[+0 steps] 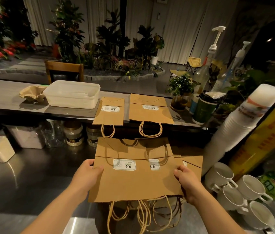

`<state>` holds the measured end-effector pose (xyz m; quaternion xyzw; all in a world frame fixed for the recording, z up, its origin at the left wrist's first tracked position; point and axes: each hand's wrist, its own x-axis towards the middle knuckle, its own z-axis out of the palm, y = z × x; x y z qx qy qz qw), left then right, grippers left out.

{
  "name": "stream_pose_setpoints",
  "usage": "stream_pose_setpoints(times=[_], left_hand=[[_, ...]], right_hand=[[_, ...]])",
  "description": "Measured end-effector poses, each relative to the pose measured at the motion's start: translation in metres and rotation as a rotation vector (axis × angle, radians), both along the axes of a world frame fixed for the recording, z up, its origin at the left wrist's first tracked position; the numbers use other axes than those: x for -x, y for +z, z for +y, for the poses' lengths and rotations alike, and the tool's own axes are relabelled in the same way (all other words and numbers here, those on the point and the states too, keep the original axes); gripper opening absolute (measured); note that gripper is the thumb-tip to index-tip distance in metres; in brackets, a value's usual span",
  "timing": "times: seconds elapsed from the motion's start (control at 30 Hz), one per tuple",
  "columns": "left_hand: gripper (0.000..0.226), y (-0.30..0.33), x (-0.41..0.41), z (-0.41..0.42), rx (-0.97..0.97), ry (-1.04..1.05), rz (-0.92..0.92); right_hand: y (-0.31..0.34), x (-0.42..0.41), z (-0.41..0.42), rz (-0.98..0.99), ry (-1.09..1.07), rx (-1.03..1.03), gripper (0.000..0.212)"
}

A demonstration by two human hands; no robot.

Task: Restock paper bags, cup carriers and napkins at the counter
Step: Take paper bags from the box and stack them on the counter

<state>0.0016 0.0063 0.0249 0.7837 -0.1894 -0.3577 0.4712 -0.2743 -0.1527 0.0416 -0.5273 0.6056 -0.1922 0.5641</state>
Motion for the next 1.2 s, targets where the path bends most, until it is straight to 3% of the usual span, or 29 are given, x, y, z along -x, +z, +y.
stream_pose_setpoints(times=[0.17,0.4,0.9,0.97,1.1,1.2], left_hand=[[0.019,0.003,0.009,0.002,-0.016,-0.015,0.036],[0.027,0.01,0.022,0.002,-0.013,-0.037,0.112],[0.014,0.013,0.026,0.007,-0.025,-0.048,0.25],[0.015,0.014,0.026,0.008,-0.024,-0.059,0.234],[0.016,0.016,0.026,0.009,-0.033,-0.061,0.173],[0.019,0.017,0.026,0.01,-0.039,-0.077,0.148]], right_hand=[[0.0,-0.004,0.014,-0.067,0.027,-0.038,0.012],[-0.001,-0.016,0.032,-0.229,0.026,-0.092,0.024],[0.017,-0.025,0.056,-0.289,0.03,-0.152,0.026],[0.02,-0.023,0.051,-0.173,0.104,-0.091,0.027],[0.009,-0.013,0.026,0.31,0.17,0.269,0.028],[0.0,-0.001,0.006,0.778,0.153,0.458,0.066]])
